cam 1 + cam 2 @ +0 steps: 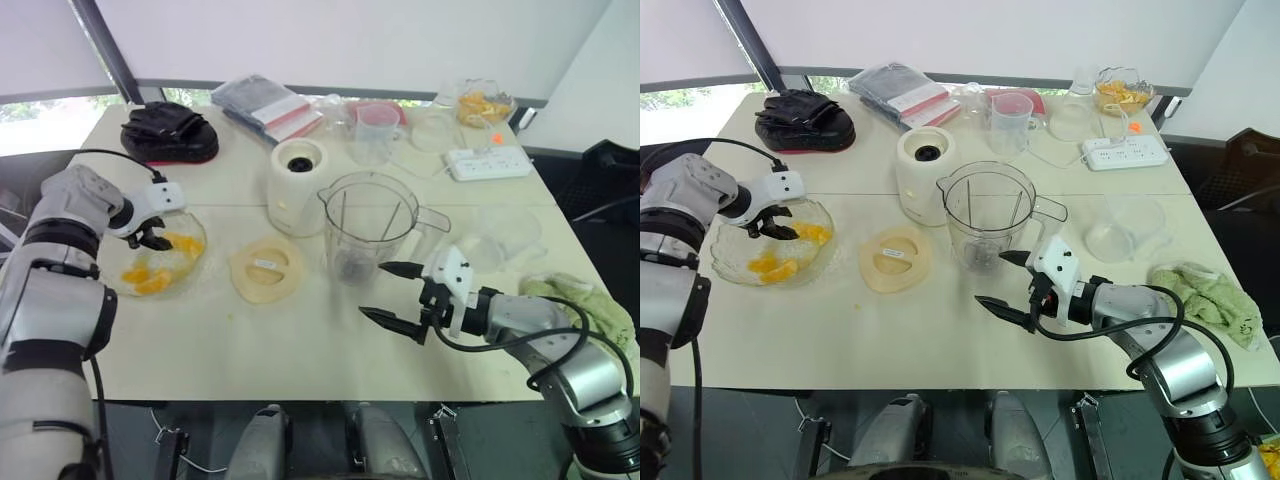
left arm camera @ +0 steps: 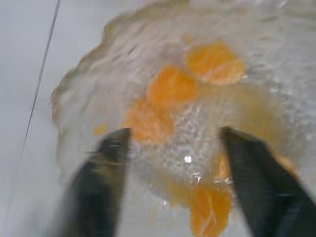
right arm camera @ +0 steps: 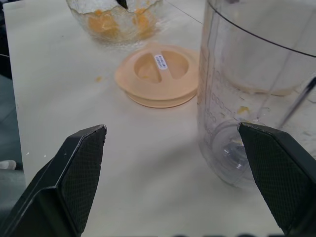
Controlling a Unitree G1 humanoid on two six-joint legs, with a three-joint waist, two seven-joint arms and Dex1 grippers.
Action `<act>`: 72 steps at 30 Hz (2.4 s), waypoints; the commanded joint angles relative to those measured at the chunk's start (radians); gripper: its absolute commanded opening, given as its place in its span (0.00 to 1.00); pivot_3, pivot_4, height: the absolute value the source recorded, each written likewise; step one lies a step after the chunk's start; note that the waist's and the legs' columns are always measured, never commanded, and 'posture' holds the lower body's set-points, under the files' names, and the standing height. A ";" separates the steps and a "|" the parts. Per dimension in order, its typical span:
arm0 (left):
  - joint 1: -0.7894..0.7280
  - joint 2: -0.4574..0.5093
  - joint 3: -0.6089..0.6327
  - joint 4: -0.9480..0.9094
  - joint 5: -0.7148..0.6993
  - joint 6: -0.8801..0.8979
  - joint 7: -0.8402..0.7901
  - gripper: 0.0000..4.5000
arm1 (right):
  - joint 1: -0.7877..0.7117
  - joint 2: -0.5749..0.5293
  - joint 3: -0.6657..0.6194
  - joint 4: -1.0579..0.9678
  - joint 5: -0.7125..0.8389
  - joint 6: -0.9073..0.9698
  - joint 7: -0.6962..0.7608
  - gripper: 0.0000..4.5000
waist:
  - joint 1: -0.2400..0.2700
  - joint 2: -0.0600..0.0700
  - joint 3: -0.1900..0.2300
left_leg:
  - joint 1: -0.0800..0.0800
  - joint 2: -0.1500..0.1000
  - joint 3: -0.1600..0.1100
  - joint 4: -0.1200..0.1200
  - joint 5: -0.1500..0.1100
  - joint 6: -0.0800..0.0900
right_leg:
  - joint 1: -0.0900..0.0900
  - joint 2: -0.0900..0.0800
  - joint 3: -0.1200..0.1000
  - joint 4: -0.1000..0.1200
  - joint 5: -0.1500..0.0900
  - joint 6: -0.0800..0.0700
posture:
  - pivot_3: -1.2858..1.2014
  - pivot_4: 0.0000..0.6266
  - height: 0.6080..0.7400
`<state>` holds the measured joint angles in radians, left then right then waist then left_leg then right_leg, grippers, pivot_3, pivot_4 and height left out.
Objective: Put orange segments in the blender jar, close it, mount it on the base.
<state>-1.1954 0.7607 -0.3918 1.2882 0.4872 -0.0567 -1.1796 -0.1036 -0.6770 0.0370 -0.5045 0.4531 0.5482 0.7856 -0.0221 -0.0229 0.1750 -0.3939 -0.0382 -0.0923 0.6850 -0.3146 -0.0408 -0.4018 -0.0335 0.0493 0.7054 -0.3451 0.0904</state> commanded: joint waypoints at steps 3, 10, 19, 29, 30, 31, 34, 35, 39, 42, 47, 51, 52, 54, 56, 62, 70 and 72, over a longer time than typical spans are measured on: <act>-0.050 0.016 -0.055 0.004 0.053 -0.063 -0.091 0.79 | -0.006 0.010 -0.007 -0.017 0.001 -0.023 0.001 1.00 | 0.002 0.000 0.000 | 0.000 0.000 0.000 0.000 0.000 0.000 | 0.000 0.000 0.000 0.000 0.000 0.000 | 0.52 0.24 1.00; -0.053 0.024 -0.081 0.015 0.087 -0.058 -0.139 0.79 | -0.001 0.011 -0.006 -0.023 -0.002 -0.021 -0.004 1.00 | 0.003 0.000 0.000 | 0.000 0.000 0.000 0.000 0.000 0.000 | 0.000 0.000 0.000 0.000 0.000 0.000 | 0.52 0.24 1.00; -0.012 0.057 -0.092 0.008 0.090 -0.028 -0.205 0.79 | -0.002 0.018 -0.003 -0.017 -0.010 -0.025 -0.007 1.00 | 0.001 0.000 0.000 | 0.000 0.000 0.000 0.000 0.000 0.000 | 0.000 0.000 0.000 0.000 0.000 0.000 | 0.52 0.24 1.00; 0.047 0.094 -0.084 -0.010 0.079 -0.020 -0.265 0.79 | -0.014 0.027 0.008 -0.001 -0.024 -0.036 0.003 1.00 | 0.002 0.000 0.000 | 0.000 0.000 0.000 0.000 0.000 0.000 | 0.000 0.000 0.000 0.000 0.000 0.000 | 0.52 0.24 1.00; 0.055 0.093 -0.082 -0.013 0.077 -0.018 -0.263 0.79 | -0.014 0.028 0.009 0.000 -0.025 -0.036 0.003 1.00 | 0.002 0.000 0.000 | 0.000 0.000 0.000 0.000 0.000 0.000 | 0.000 0.000 0.000 0.000 0.000 0.000 | 0.52 0.24 1.00; 0.061 0.091 -0.080 -0.014 0.074 -0.013 -0.264 0.79 | -0.013 0.029 0.010 -0.001 -0.026 -0.036 0.003 1.00 | 0.002 0.000 0.000 | 0.000 0.000 0.000 0.000 0.000 0.000 | 0.000 0.000 0.000 0.000 0.000 0.000 | 0.52 0.24 1.00; 0.075 0.082 -0.076 -0.017 0.067 0.001 -0.257 0.79 | -0.013 0.031 0.010 -0.002 -0.027 -0.036 0.004 1.00 | -0.001 0.000 0.000 | 0.000 0.000 0.000 0.000 0.000 0.000 | 0.000 0.000 0.000 0.000 0.000 0.000 | 0.52 0.24 1.00; 0.081 0.079 -0.077 -0.018 0.066 0.002 -0.248 0.79 | -0.012 0.031 0.010 -0.003 -0.028 -0.036 0.004 1.00 | -0.001 0.000 0.000 | 0.000 0.000 0.000 0.000 0.000 0.000 | 0.000 0.000 0.000 0.000 0.000 0.000 | 0.52 0.24 1.00; 0.096 0.058 -0.077 -0.011 0.069 0.017 -0.183 0.79 | -0.009 0.032 0.008 -0.007 -0.033 -0.037 0.003 1.00 | -0.002 0.000 0.000 | 0.000 0.000 0.000 0.000 0.000 0.000 | 0.000 0.000 0.000 0.000 0.000 0.000 | 0.52 0.24 1.00; 0.102 0.045 -0.079 -0.003 0.072 0.026 -0.142 0.79 | -0.004 0.031 0.006 -0.010 -0.035 -0.038 0.002 1.00 | -0.001 0.000 0.000 | 0.000 0.000 0.000 0.000 0.000 0.000 | 0.000 0.000 0.000 0.001 0.000 0.000 | 0.52 0.24 1.00; 0.118 0.018 -0.071 0.010 0.065 0.049 -0.066 0.79 | -0.004 0.030 0.001 -0.014 -0.037 -0.038 -0.003 1.00 | 0.000 0.000 0.000 | 0.000 0.000 0.000 0.000 0.000 0.000 | 0.000 0.000 0.000 0.001 0.000 0.000 | 0.52 0.24 1.00; 0.123 0.001 -0.061 0.019 0.056 0.062 -0.009 0.62 | -0.005 0.029 -0.001 -0.011 -0.041 -0.042 -0.004 1.00 | 0.001 0.000 0.000 | 0.000 0.000 0.000 0.000 0.000 0.000 | 0.000 0.000 0.000 0.001 0.000 0.000 | 0.52 0.24 1.00; 0.124 -0.002 -0.057 0.020 0.053 0.066 -0.006 0.50 | -0.008 0.029 0.000 -0.009 -0.042 -0.042 -0.004 1.00 | 0.001 0.000 0.000 | 0.000 0.000 0.000 0.000 0.000 0.000 | 0.000 0.000 0.000 0.001 0.000 0.000 | 0.52 0.24 1.00; 0.125 -0.006 -0.051 0.021 0.053 0.072 -0.005 0.29 | -0.009 0.029 -0.001 -0.009 -0.043 -0.041 -0.005 1.00 | 0.002 0.000 0.000 | 0.000 0.000 0.000 0.000 0.000 0.000 | -0.001 0.000 0.000 0.002 0.000 0.000 | 0.52 0.24 1.00; 0.128 -0.007 -0.049 0.020 0.055 0.074 -0.010 0.06 | -0.012 0.030 0.000 -0.008 -0.045 -0.042 -0.006 1.00 | 0.003 0.001 -0.001 | 0.000 0.000 0.000 0.001 0.000 0.000 | -0.001 0.000 0.000 0.003 0.000 0.000 | 0.52 0.24 1.00; 0.128 -0.009 -0.042 0.018 0.053 0.077 -0.018 0.03 | -0.018 0.029 0.004 -0.003 -0.048 -0.044 -0.003 1.00 | 0.003 0.001 -0.001 | 0.001 0.000 0.001 0.002 0.000 0.000 | -0.001 0.000 0.000 0.006 0.000 0.000 | 0.52 0.24 1.00; 0.122 -0.005 0.009 0.013 0.010 0.070 -0.013 0.03 | -0.026 0.027 0.004 0.006 -0.053 -0.049 0.002 1.00 | 0.007 0.001 -0.001 | 0.001 0.000 0.001 0.003 0.000 0.000 | -0.001 -0.001 0.000 0.007 0.000 0.000 | 0.52 0.24 1.00; 0.117 0.005 0.011 0.011 0.006 0.062 -0.029 0.03 | -0.032 0.027 0.005 0.013 -0.055 -0.051 0.005 1.00 | 0.006 0.000 -0.001 | 0.001 0.000 0.001 0.003 0.000 0.000 | -0.001 -0.001 0.000 0.007 0.000 0.000 | 0.52 0.24 1.00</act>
<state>-1.0739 0.7554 -0.3980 1.2971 0.5114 0.0121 -1.1981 -0.1174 -0.6488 0.0541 -0.4831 0.3961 0.5178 0.7879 -0.0165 -0.0225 0.1742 -0.3930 -0.0385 -0.0916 0.6883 -0.3147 -0.0405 -0.4024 -0.0340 0.0497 0.7123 -0.3451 0.0904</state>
